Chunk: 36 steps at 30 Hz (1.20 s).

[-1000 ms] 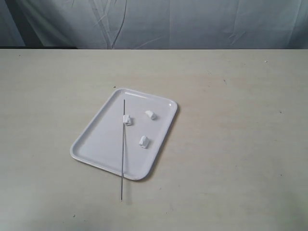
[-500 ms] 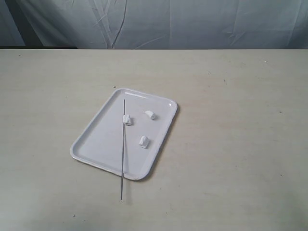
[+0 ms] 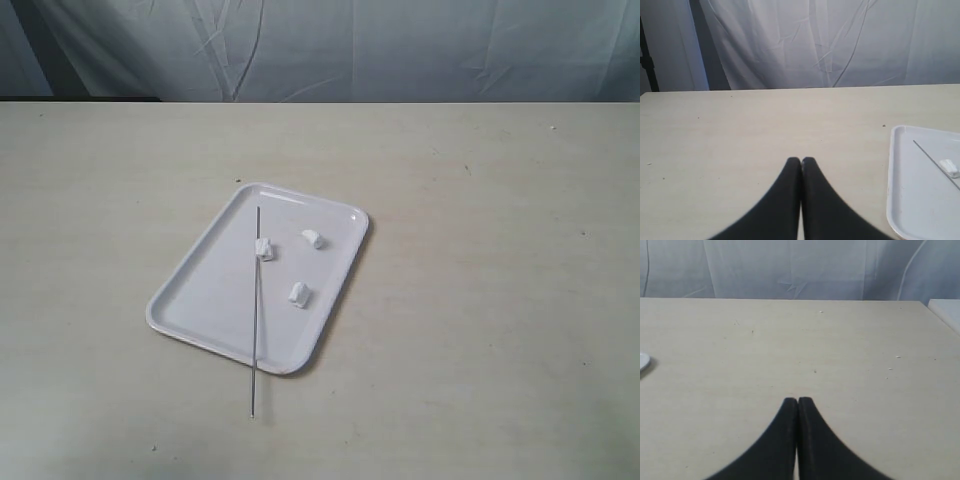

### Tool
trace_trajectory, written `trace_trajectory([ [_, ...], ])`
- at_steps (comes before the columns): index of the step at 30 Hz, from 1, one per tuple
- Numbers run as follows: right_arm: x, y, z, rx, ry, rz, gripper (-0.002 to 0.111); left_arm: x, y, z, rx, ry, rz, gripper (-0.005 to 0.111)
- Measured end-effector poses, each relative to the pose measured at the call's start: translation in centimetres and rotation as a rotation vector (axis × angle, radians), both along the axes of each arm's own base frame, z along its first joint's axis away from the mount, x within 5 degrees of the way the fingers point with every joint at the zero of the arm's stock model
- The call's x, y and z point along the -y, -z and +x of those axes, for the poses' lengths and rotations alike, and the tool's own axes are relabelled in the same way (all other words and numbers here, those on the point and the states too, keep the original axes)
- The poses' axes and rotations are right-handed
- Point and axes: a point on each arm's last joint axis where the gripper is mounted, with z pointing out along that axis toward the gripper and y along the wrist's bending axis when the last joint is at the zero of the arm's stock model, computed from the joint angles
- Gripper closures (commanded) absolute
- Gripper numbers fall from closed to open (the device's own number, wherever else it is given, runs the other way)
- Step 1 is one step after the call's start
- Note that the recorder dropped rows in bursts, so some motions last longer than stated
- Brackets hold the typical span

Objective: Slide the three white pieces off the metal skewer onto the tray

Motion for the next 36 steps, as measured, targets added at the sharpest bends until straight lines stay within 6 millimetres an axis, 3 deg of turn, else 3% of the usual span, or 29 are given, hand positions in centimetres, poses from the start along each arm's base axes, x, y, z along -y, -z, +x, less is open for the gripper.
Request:
trace_trajectory([
  [24,-0.14,0.01,0.0,-0.001,-0.004,0.044,0.109,-0.25,0.0,0.01,0.0,-0.039,0.018,0.107],
  [36,-0.14,0.01,0.0,-0.001,-0.004,0.044,0.109,-0.27,-0.75,0.08,0.083,-0.043,0.015,0.107],
])
